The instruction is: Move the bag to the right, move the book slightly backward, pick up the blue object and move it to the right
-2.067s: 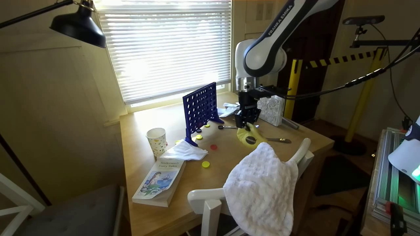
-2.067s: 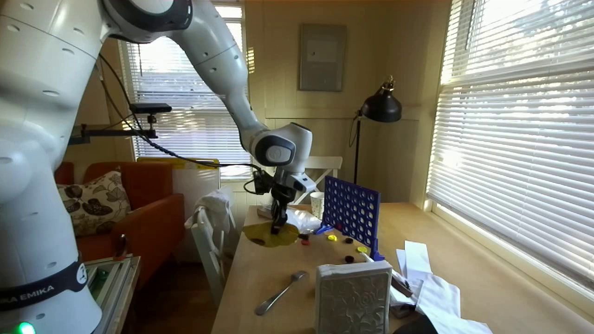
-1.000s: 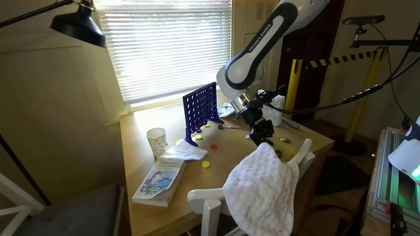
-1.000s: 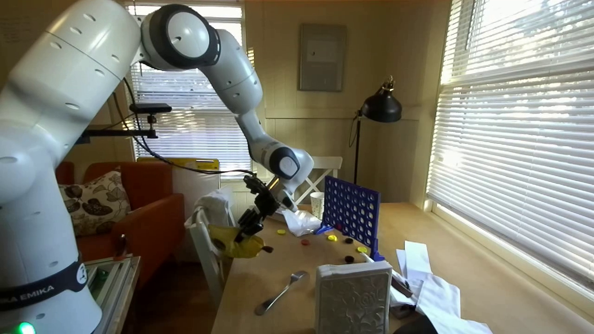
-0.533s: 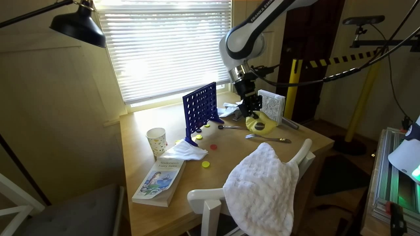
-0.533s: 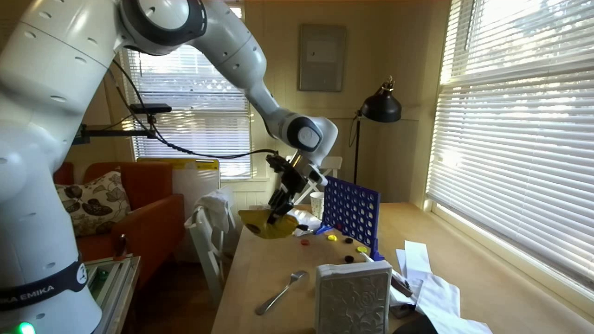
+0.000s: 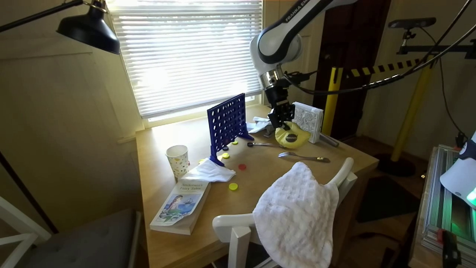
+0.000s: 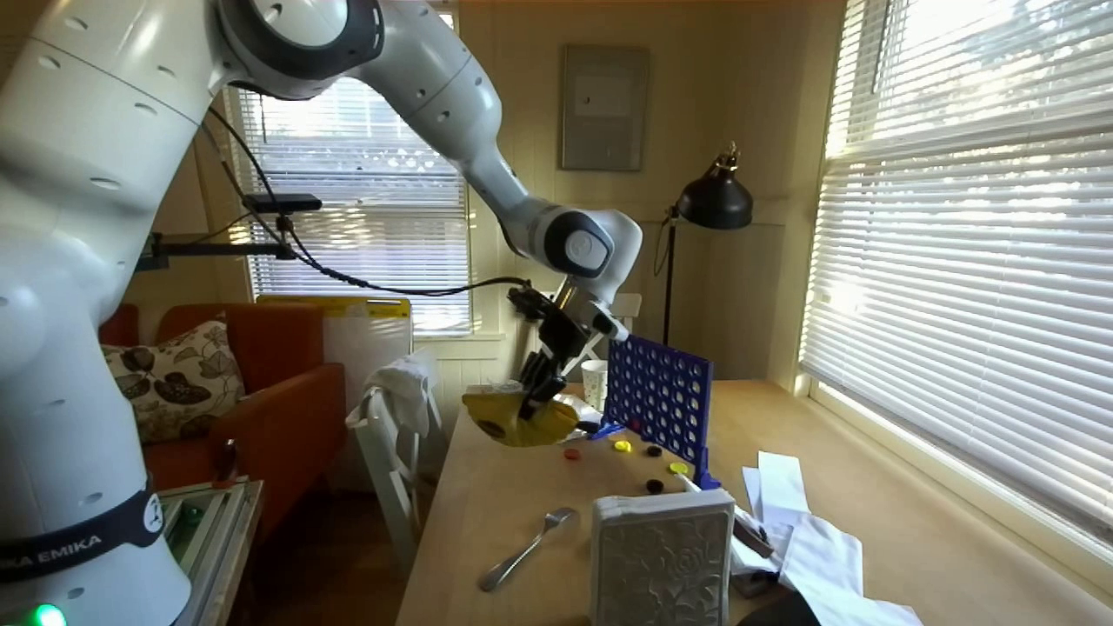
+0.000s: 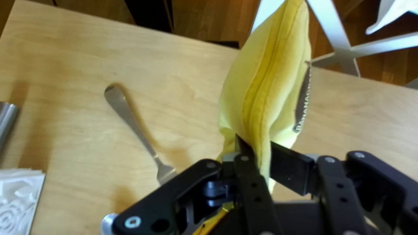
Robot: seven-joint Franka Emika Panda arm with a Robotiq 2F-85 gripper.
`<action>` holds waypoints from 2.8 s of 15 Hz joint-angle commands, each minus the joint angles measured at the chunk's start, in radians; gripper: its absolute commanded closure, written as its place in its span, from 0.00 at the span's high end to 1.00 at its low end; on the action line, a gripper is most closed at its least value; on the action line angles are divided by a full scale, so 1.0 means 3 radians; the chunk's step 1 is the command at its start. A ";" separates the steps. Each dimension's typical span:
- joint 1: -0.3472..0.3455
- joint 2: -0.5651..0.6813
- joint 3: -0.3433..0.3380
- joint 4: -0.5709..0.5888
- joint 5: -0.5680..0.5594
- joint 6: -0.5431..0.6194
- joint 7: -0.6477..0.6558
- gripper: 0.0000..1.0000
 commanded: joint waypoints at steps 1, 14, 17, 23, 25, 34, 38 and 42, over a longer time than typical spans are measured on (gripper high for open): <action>-0.0150 -0.0202 -0.0180 0.0008 -0.0308 0.0374 -0.0182 0.03; -0.0740 0.0032 -0.0304 0.0756 0.0091 0.1141 -0.0332 0.03; -0.0651 0.0252 -0.0420 0.0876 -0.0015 0.1822 0.0018 0.03; -0.0473 0.0876 -0.0630 0.1551 0.0010 0.2082 0.0921 0.03; -0.0412 0.1142 -0.0706 0.1885 0.0014 0.1957 0.1215 0.03; -0.0735 0.1987 -0.0614 0.3112 0.0137 0.0900 0.1873 0.03; -0.0821 0.2152 -0.0532 0.3455 0.0127 0.0607 0.1912 0.36; -0.0798 0.2078 -0.0537 0.3596 0.0050 0.0505 0.1855 0.62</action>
